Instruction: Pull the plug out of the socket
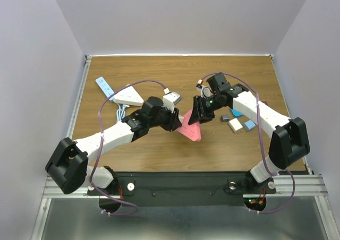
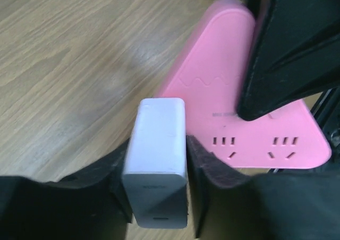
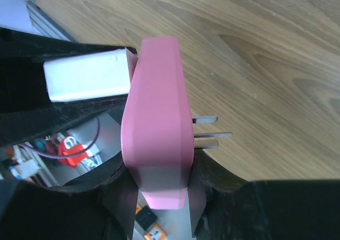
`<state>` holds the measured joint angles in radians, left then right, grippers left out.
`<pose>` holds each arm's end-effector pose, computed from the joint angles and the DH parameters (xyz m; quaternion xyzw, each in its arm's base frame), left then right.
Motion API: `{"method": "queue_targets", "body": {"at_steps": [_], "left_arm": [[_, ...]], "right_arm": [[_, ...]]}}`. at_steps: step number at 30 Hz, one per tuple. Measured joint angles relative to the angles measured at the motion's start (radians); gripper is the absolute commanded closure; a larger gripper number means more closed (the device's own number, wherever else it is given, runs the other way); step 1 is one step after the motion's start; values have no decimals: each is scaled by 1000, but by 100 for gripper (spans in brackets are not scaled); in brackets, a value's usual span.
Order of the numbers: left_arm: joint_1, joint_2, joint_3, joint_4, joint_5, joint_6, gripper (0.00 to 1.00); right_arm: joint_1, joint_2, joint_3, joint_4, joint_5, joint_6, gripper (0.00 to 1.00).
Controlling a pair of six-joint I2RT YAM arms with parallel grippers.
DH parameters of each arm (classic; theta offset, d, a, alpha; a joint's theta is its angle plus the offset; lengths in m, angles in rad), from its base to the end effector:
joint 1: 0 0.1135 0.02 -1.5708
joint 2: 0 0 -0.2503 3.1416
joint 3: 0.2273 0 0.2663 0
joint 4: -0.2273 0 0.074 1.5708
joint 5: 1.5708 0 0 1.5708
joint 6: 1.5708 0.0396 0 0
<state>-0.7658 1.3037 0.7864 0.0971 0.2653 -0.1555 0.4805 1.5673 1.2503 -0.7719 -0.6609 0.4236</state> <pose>0.2174 -0.2234 0.2330 0.3185 0.7716 -0.3391 0.4338 0.2842 0.1755 0.2467 -0.1035 0.9160 0.3820 0.0654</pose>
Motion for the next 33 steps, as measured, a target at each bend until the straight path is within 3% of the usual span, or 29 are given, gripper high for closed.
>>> {"method": "queue_targets", "body": {"at_steps": [1,2,13,21,33], "left_arm": [[1,0,0,-1,-5,-6,92],[1,0,2,1,-11,-11,100],[34,-50,6,-53,-46,-12,100],[184,-177,30,-114,-18,4,100],[178,-200,69,-118,-69,-47,100]], "right_arm": [[-1,0,0,-1,0,-3,99],[-1,0,0,0,2,-12,99],[16,-1,0,35,90,-24,99],[-6,40,-32,-20,422,-16,100],[-2,53,-6,24,468,31,100]]}}
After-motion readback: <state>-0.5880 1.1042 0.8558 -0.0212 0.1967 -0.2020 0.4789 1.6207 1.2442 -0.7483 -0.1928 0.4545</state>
